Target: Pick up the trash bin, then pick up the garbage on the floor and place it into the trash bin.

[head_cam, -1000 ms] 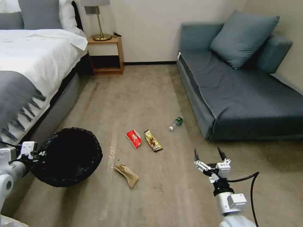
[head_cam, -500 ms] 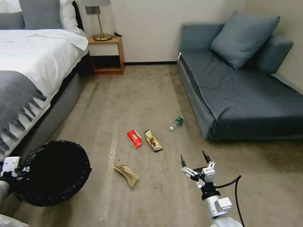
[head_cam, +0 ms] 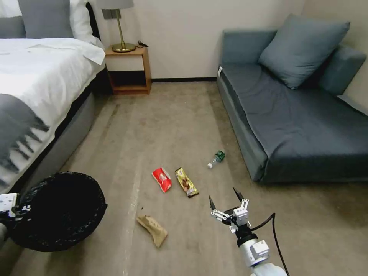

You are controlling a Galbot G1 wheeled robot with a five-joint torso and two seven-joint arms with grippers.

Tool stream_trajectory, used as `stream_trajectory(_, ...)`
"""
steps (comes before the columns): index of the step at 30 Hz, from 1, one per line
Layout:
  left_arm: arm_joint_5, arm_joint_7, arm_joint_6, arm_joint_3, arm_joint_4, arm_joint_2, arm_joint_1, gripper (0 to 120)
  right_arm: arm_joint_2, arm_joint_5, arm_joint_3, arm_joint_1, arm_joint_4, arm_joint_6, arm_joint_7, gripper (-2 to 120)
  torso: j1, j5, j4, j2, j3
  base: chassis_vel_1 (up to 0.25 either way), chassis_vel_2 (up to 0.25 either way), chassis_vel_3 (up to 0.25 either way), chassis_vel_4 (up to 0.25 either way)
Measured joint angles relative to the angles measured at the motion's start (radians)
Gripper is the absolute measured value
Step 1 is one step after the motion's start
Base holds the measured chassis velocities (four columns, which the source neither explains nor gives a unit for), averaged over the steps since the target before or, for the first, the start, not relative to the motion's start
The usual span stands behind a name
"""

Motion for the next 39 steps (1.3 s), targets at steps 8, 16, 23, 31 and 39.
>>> stream_trajectory(8, -0.001, 0.003, -0.001, -0.005, -0.004, -0.01, 0.014, 3, -0.183, 0.085, -0.238, 0.102, 0.061, -0.221, -0.021, 100, 0.0, -0.0001, 0.0, 0.0, 0.0, -0.151, 0.141, 0.155, -0.136)
stream_trajectory(16, 0.015, 0.014, -0.001, -0.017, -0.017, -0.031, 0.05, 3, -0.252, 0.213, -0.525, 0.341, -0.037, -0.519, -0.063, 100, 0.0, 0.0, 0.0008, 0.0, 0.0, 0.046, -0.035, -0.032, 0.025)
stream_trajectory(23, 0.06, 0.028, -0.001, -0.009, -0.045, -0.052, 0.088, 3, -0.207, 0.344, -0.782, 0.605, -0.226, -0.67, -0.031, 100, 0.0, -0.0001, 0.0006, 0.0, 0.0, 0.0, 0.0, 0.0, 0.0)
stream_trajectory(31, 0.068, 0.035, -0.001, -0.015, -0.062, -0.068, 0.107, 3, -0.101, 0.432, -0.87, 0.713, -0.389, -0.718, -0.027, 100, 0.0, -0.0003, 0.0005, 0.0, 0.0, 0.0, 0.0, 0.0, 0.0)
stream_trajectory(39, 0.045, 0.035, -0.002, -0.023, -0.072, -0.048, 0.11, 3, 0.008, 0.396, -0.935, 0.756, -0.544, -0.724, -0.035, 97, 0.0, -0.0003, 0.0004, 0.0, 0.0, 0.0, 0.0, 0.0, 0.0)
